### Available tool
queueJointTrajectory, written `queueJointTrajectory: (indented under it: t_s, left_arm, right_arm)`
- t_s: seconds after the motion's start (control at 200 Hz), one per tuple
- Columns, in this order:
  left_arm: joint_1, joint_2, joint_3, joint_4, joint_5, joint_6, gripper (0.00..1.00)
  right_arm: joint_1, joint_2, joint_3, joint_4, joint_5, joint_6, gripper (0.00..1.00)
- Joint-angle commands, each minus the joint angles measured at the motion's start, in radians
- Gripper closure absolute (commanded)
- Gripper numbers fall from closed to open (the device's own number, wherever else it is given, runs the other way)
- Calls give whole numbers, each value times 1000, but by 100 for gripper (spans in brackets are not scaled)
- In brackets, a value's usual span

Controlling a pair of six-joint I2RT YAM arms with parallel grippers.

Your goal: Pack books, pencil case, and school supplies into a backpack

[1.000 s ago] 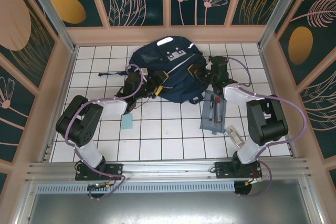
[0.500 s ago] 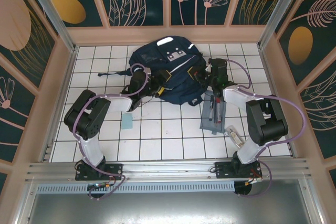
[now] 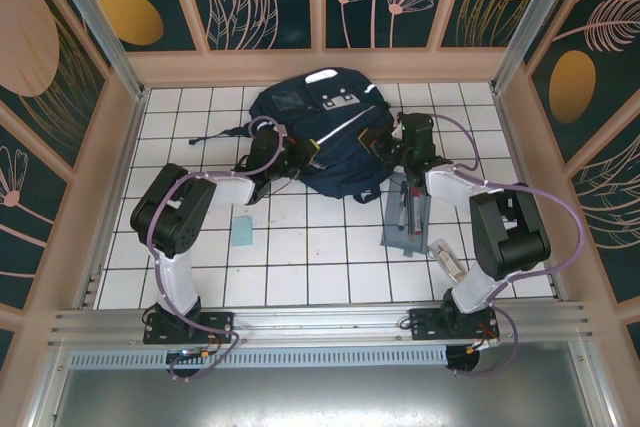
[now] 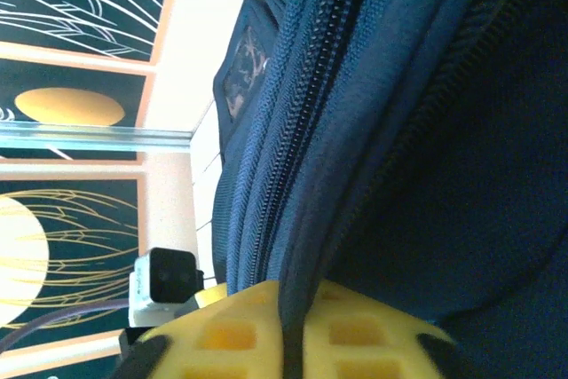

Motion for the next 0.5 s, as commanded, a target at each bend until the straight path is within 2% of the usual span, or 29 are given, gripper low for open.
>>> queueJointTrajectory:
  t_s: [0.0, 0.07, 0.15, 0.31, 0.39, 0.495]
  left_arm:
    - [15, -46, 33, 93, -51, -15, 100]
    - [15, -53, 29, 119, -51, -47, 100]
    - [16, -53, 23, 168, -51, -96, 100]
    - [17, -46, 16, 285, -54, -227, 100]
    - [18, -43, 9, 372, -65, -318, 100]
    - [18, -51, -42, 459, -86, -415, 100]
  right_arm:
    - [1, -123, 28, -185, 10, -193, 61]
    - [-6, -162, 74, -403, 118, -320, 41]
    - [-34, -218, 76, -546, 230, -415, 31]
    - [-182, -308, -29, -653, 283, -457, 30]
    - [-250, -318, -94, -654, 266, -454, 30]
    - [-290, -308, -172, -616, 269, -447, 30]
